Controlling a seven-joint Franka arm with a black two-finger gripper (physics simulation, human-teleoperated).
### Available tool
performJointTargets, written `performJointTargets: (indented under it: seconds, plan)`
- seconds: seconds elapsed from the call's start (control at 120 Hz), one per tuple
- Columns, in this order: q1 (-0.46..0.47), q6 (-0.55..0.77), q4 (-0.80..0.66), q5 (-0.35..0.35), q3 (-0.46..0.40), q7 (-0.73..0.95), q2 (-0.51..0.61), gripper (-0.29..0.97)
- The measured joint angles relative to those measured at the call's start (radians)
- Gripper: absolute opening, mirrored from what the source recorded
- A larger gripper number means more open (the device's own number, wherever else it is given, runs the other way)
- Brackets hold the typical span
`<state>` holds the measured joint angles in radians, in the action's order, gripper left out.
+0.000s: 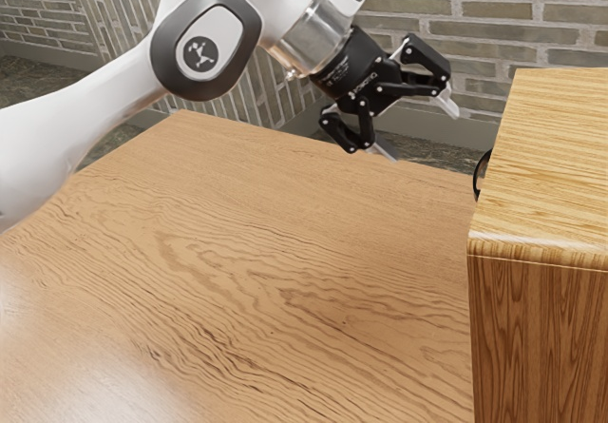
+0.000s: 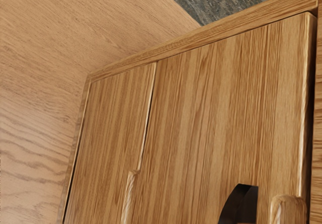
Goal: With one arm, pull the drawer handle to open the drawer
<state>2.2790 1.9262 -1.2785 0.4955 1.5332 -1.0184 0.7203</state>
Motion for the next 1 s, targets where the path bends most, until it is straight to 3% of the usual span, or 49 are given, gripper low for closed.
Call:
performJointTargets:
  seconds: [0.658,1.0]
  plan:
    - [-0.070,0.023,-0.148,-0.005,-0.048,-0.092,-0.039,0.65]
    - [-0.052,0.060,-0.156,-0.006,-0.045,-0.120,-0.032,0.64]
